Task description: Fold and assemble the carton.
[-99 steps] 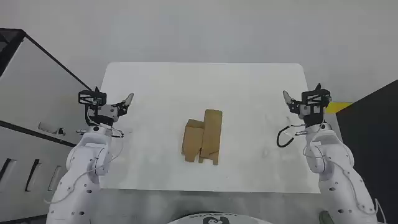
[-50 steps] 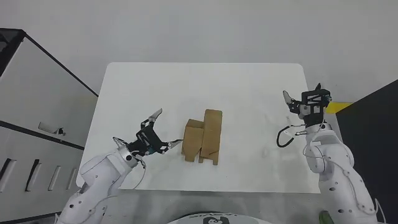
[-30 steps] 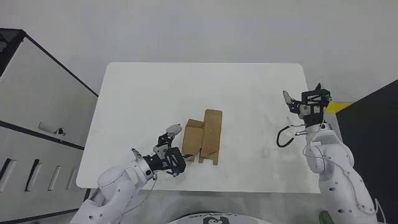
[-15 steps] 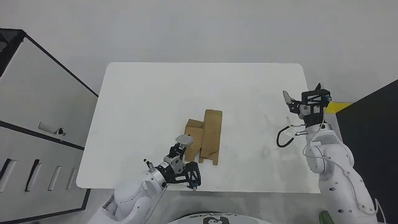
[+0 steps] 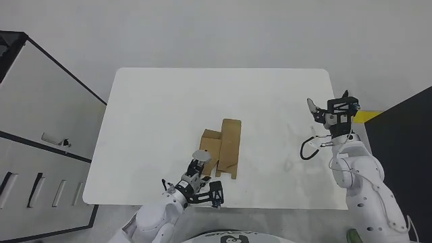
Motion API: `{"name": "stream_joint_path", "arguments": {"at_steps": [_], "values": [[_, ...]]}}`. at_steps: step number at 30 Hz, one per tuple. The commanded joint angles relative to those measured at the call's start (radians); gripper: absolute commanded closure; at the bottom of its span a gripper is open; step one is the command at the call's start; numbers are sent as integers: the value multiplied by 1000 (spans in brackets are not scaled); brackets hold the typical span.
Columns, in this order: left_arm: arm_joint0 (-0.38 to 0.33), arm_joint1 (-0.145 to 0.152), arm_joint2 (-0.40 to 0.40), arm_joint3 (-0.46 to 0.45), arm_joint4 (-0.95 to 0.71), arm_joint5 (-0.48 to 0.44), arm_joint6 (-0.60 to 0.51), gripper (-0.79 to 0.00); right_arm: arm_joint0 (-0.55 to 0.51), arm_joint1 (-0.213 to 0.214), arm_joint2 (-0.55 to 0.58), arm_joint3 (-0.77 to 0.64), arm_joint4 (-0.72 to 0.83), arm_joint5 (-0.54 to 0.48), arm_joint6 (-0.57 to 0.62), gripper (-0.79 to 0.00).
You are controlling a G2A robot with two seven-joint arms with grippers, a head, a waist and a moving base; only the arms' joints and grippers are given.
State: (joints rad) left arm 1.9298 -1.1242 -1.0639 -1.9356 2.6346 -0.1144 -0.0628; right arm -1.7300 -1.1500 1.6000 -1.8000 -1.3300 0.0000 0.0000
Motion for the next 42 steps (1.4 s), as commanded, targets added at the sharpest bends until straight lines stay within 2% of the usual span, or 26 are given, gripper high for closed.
{"name": "stream_joint_path", "arguments": {"at_steps": [1,7,27,37,42], "values": [[-5,-1,7,-2,-1,13,-4,-785,0,0,0,0,0,0,0,-785],[-12,0,15,15,23,-7,9,-785,0,0,0,0,0,0,0,-785],[-61,-13,58,138,33,45,-52,-785,0,0,0,0,0,0,0,-785],[-85,-18,72,173,16,46,-59,-619,0,0,0,0,0,0,0,-785],[-99,-22,83,187,6,50,-60,-443,0,0,0,0,0,0,0,-785]]}}
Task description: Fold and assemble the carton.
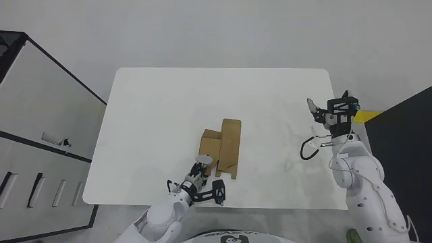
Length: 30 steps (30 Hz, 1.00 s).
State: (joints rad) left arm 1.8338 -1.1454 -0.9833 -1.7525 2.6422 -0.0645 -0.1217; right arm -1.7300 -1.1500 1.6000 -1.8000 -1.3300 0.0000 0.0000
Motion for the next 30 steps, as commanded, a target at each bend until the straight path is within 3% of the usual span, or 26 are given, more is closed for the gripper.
{"name": "stream_joint_path", "arguments": {"at_steps": [1,3,4,5,6,19,30], "values": [[-6,-2,5,8,-3,-1,0,-376,0,0,0,0,0,0,0,-785],[-12,-3,7,12,-5,0,-1,-314,0,0,0,0,0,0,0,-785],[-14,-3,8,11,-7,2,-1,-228,0,0,0,0,0,0,0,-785],[-16,-4,8,8,-8,6,1,-80,0,0,0,0,0,0,0,-785],[-16,-4,8,5,-9,10,2,0,0,0,0,0,0,0,0,-785],[-7,4,-21,-144,9,35,38,0,0,0,0,0,0,0,0,-785],[-1,24,-78,-303,62,4,170,0,0,0,0,0,0,0,0,-785]]}}
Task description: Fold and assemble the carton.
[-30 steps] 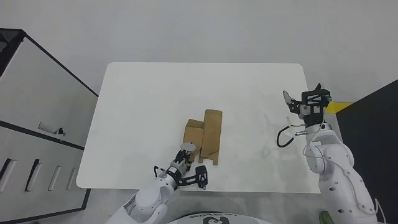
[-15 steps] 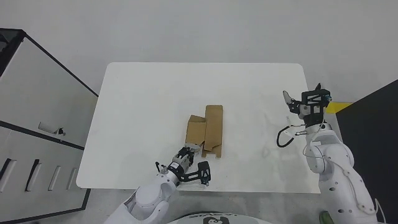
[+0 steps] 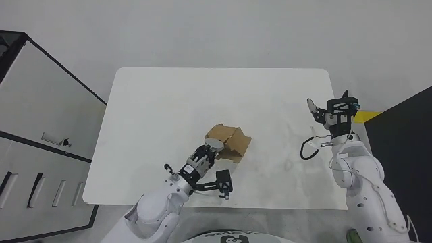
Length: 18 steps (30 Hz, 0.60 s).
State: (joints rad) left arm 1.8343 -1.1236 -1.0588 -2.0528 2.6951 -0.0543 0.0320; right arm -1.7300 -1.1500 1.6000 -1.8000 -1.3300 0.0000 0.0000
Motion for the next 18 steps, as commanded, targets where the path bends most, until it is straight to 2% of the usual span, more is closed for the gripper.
{"name": "stream_joint_path", "arguments": {"at_steps": [1,10,18], "values": [[-4,3,-5,-1,25,-14,18,0,0,0,0,0,0,0,0,-785],[-17,4,-13,0,27,8,43,0,0,0,0,0,0,0,0,-785],[-48,25,-114,1,-17,114,306,0,0,0,0,0,0,0,0,-785]]}}
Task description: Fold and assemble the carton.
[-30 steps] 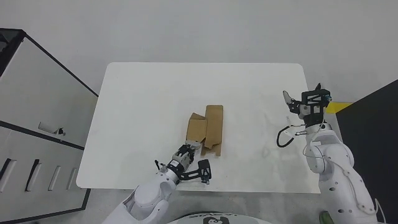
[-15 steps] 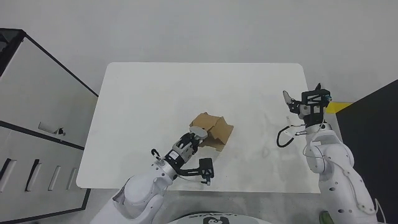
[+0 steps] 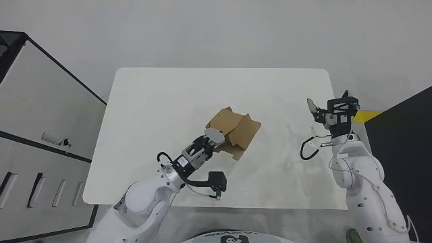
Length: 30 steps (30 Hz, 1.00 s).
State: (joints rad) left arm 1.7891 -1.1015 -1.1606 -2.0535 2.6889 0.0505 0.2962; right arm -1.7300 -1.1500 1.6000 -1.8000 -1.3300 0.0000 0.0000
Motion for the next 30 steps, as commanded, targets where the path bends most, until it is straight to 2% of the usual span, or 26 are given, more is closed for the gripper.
{"name": "stream_joint_path", "arguments": {"at_steps": [1,7,18,26,30], "values": [[-9,5,-28,7,-22,16,78,0,0,0,0,0,0,0,0,-785],[-49,19,-98,46,-102,42,285,0,0,0,0,0,0,0,0,-785],[-62,20,-111,76,-137,67,314,0,0,0,0,0,0,0,0,-785],[-117,34,-179,182,-318,145,661,0,0,0,0,0,0,0,0,-785],[-141,38,-209,240,-420,171,791,0,0,0,0,0,0,0,0,-785]]}}
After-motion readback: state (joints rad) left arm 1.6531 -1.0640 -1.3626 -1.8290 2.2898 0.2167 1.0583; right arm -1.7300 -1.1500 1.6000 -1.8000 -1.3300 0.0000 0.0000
